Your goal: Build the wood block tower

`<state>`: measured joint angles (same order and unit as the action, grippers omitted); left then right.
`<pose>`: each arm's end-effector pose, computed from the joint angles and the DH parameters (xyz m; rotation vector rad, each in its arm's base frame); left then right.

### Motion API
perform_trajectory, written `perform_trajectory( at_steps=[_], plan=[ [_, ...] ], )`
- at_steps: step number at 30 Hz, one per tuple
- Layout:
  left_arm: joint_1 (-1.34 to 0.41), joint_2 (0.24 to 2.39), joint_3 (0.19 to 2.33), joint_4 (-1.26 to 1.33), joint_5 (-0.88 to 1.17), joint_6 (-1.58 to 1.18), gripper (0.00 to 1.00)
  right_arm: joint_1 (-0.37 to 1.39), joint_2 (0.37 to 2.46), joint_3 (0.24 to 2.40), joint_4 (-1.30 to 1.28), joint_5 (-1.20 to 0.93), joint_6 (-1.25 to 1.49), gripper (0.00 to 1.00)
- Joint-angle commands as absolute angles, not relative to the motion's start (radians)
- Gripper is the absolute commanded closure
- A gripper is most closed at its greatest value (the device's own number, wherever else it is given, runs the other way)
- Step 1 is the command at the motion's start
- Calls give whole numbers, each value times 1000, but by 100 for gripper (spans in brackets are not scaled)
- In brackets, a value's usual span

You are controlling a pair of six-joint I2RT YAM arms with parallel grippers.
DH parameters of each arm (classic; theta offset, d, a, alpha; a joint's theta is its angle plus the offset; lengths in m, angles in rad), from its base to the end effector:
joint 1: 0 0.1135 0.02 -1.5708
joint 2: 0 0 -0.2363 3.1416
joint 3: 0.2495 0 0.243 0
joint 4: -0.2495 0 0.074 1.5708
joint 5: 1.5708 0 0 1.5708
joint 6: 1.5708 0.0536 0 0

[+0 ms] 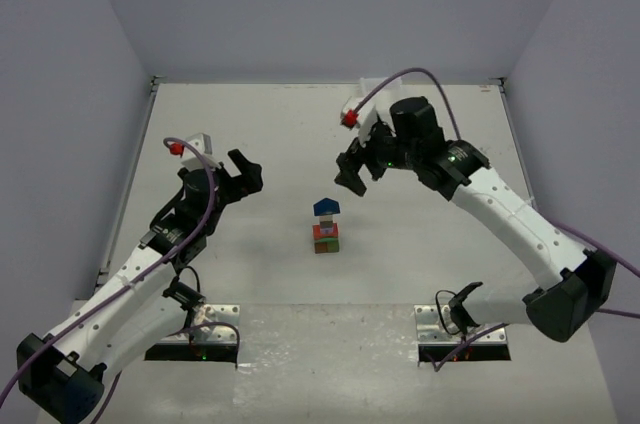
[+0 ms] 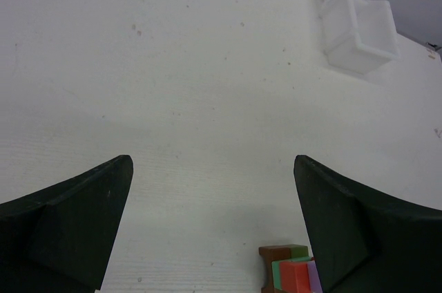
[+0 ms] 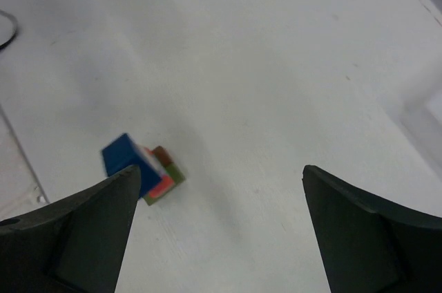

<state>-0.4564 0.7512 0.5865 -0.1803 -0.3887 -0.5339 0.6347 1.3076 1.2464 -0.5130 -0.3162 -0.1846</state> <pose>0.1936 -0.0724 0.2536 -0.3333 1.8710 -0.3030 0.2334 0.1926 0.3193 -1.0346 1.9112 0.5994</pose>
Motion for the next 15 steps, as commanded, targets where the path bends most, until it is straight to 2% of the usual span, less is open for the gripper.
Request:
perform_trajectory(
  at_steps=[1, 11, 15],
  plan=[
    [-450, 739, 607, -192, -439, -562, 0, 442, 1209, 1137, -430, -89, 195, 1],
    [-449, 765, 611, -224, -515, -620, 0, 251, 999, 693, -323, 148, 445, 1],
    [-449, 754, 607, -230, -538, -635, 0, 247, 930, 573, -304, 264, 506, 1]
  ],
)
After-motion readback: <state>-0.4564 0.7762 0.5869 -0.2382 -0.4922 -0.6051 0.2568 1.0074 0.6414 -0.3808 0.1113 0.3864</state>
